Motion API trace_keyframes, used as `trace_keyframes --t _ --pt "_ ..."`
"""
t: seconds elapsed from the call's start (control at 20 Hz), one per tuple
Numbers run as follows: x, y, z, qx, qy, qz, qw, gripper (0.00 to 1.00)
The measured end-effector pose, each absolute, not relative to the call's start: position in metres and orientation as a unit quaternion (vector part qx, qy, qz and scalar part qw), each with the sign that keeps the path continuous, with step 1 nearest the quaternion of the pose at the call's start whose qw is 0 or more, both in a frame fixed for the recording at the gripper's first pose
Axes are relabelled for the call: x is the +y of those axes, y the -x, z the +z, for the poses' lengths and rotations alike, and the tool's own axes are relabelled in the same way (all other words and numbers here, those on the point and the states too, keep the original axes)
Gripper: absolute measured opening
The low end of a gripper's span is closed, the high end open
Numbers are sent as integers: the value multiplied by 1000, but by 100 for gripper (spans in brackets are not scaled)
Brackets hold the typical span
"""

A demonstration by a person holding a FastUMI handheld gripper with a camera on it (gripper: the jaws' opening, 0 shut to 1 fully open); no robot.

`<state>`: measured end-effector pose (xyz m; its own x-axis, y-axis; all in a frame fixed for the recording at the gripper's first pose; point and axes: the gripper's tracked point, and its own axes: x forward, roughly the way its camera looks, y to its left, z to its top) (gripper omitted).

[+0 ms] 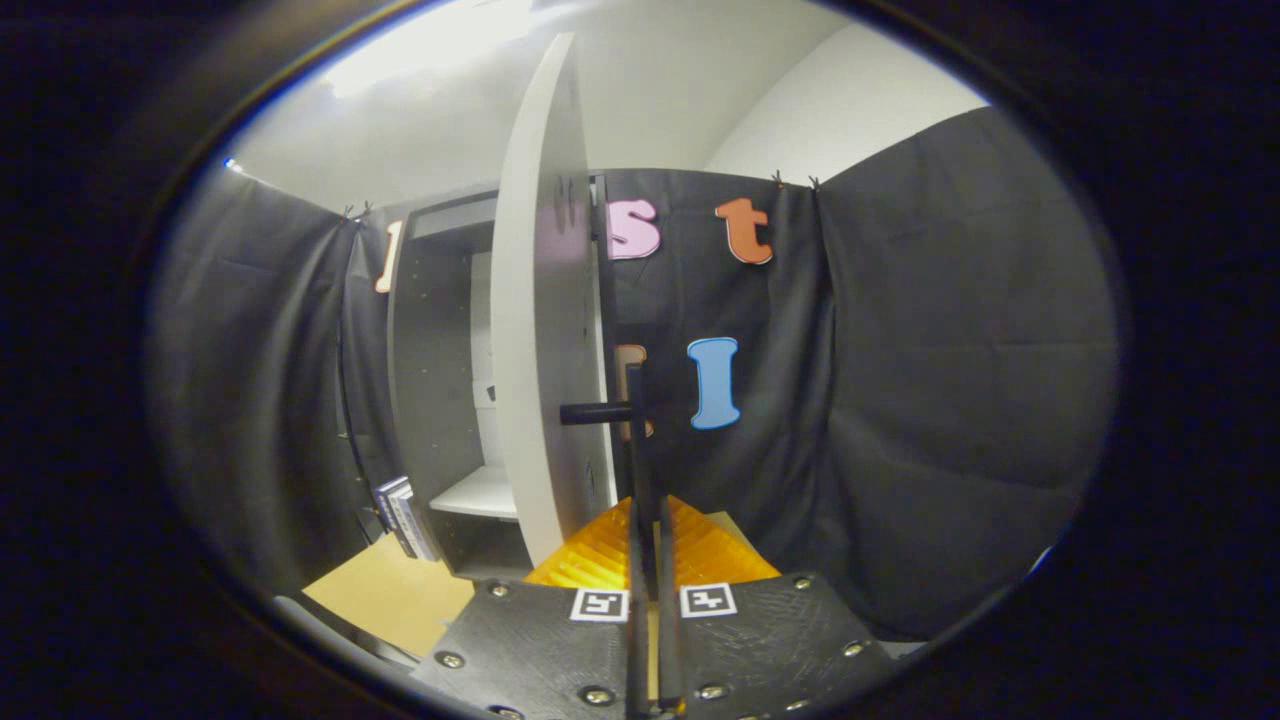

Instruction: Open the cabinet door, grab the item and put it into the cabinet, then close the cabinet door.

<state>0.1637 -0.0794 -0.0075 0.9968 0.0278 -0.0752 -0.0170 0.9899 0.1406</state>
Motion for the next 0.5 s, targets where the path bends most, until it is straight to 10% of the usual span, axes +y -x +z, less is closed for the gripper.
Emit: trace_keyframes --t 0.5 --pt "-59 -113 -6 50 -43 -32 997 5"
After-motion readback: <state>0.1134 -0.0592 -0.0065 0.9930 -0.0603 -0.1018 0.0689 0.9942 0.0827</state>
